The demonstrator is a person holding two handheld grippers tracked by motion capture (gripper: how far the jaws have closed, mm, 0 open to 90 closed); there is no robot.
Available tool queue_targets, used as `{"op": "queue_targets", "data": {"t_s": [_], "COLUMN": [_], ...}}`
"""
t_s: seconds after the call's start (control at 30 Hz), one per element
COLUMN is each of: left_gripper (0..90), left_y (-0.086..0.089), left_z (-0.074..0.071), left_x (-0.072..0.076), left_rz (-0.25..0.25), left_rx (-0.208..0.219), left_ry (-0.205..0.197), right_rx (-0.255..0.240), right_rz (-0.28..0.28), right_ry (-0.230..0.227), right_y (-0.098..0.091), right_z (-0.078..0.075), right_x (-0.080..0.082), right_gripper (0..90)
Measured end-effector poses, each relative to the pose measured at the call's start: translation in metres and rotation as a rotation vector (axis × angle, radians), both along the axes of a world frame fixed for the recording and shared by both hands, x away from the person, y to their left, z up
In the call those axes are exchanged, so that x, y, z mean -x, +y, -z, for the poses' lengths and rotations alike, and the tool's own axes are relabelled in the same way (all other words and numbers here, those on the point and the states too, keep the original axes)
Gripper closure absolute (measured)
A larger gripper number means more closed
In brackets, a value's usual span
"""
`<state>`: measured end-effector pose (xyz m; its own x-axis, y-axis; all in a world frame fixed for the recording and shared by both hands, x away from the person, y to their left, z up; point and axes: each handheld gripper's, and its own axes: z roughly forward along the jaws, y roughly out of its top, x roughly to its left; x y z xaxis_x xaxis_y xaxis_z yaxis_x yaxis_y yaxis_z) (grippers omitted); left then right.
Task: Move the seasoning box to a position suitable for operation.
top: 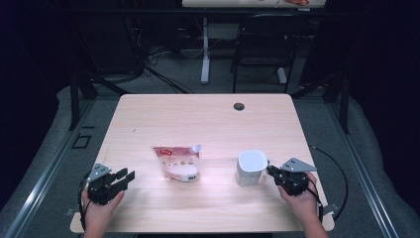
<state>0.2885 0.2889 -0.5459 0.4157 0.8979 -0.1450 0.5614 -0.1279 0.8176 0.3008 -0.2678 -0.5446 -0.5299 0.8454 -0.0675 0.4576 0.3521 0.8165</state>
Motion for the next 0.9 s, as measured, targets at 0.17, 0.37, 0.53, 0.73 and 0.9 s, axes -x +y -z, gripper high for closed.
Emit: {"op": "queue_targets", "data": {"t_s": [0.17,0.37,0.53,0.73,0.9], "left_gripper": [63.6,64.2,64.2,63.9,63.7], "left_y": [-0.003,-0.003,-0.001,0.002,0.003], "left_z": [-0.002,0.0,0.0,0.001,0.001], "left_x": [0.003,0.001,0.003,0.005,0.006], "left_rz": [0.013,0.013,0.01,-0.001,-0.006], "left_rx": [-0.022,-0.03,-0.033,-0.036,-0.033], "left_ry": [-0.016,-0.003,-0.015,-0.011,-0.014], "right_rx": [0.006,0.015,0.008,0.015,0.023], "right_rz": [-0.01,-0.03,-0.07,-0.113,-0.143], "right_ry": [0.003,0.011,0.016,0.018,0.022], "right_y": [0.006,0.006,0.009,0.014,0.016], "right_z": [-0.001,-0.002,-0.002,-0.003,-0.004], "right_x": [0.009,0.014,0.017,0.016,0.017], "right_gripper": [85.0,85.4,86.0,86.6,86.9]}}
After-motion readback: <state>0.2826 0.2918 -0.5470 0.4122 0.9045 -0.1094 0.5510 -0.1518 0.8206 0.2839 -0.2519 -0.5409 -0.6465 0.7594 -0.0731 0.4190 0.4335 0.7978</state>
